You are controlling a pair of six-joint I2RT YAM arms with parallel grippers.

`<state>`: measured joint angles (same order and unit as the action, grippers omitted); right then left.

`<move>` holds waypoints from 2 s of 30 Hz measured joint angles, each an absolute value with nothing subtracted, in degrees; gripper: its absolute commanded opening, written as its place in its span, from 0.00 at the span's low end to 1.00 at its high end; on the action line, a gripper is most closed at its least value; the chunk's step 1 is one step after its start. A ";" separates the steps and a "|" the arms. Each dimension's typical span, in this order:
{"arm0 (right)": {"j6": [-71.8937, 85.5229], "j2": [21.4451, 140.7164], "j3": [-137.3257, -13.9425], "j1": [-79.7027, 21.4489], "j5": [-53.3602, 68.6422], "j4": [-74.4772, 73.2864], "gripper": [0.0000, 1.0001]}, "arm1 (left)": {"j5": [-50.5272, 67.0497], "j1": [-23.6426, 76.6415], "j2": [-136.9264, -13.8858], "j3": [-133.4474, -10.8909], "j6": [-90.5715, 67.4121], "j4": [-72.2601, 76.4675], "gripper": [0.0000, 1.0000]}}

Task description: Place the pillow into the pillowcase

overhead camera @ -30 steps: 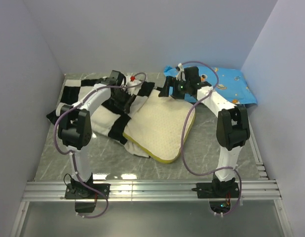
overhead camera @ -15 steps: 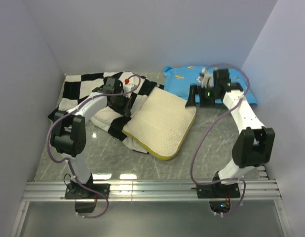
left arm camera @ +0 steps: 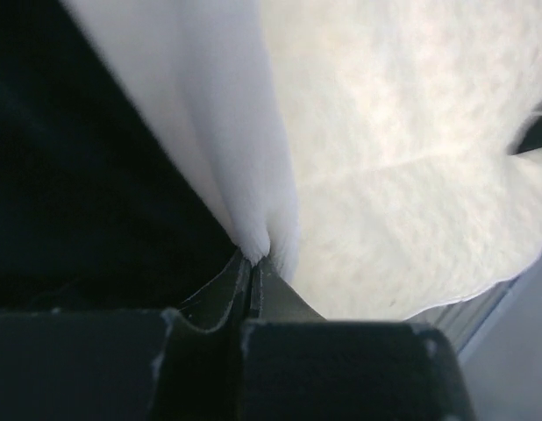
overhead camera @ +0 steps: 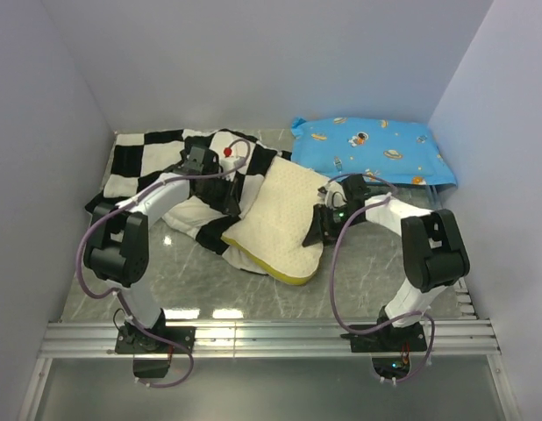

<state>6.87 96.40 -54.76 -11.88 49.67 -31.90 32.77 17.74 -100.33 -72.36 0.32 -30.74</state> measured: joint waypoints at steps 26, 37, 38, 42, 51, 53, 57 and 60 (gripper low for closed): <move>31.70 94.30 -53.36 -20.36 48.45 -3.79 0.63 | 36.95 15.62 -82.48 -69.10 20.67 -39.79 0.82; 1.43 93.47 -68.45 -22.96 23.55 -32.69 0.99 | 43.77 -2.00 -72.18 -67.35 23.68 -42.48 0.99; 0.54 93.45 -69.34 -24.25 21.61 -33.28 0.99 | 45.50 -4.45 -72.29 -67.20 24.32 -43.35 0.99; -2.22 94.02 -75.31 -33.80 12.36 -34.50 0.99 | 52.31 -14.83 -74.13 -67.20 27.70 -48.29 0.99; -3.31 104.40 -84.90 -42.94 4.47 -34.61 1.00 | 55.13 -22.15 -75.18 -66.06 31.35 -52.03 0.99; -3.57 103.85 -80.31 -40.32 4.71 -34.06 1.00 | 55.09 -22.85 -75.20 -65.71 32.80 -52.84 0.99; -4.60 102.59 -73.84 -30.28 7.14 -34.70 1.00 | 54.72 -22.94 -75.02 -63.72 37.30 -53.58 0.99; -5.93 100.51 -73.69 -24.16 9.54 -36.07 1.00 | 53.41 -22.90 -74.59 -61.76 41.95 -54.48 0.99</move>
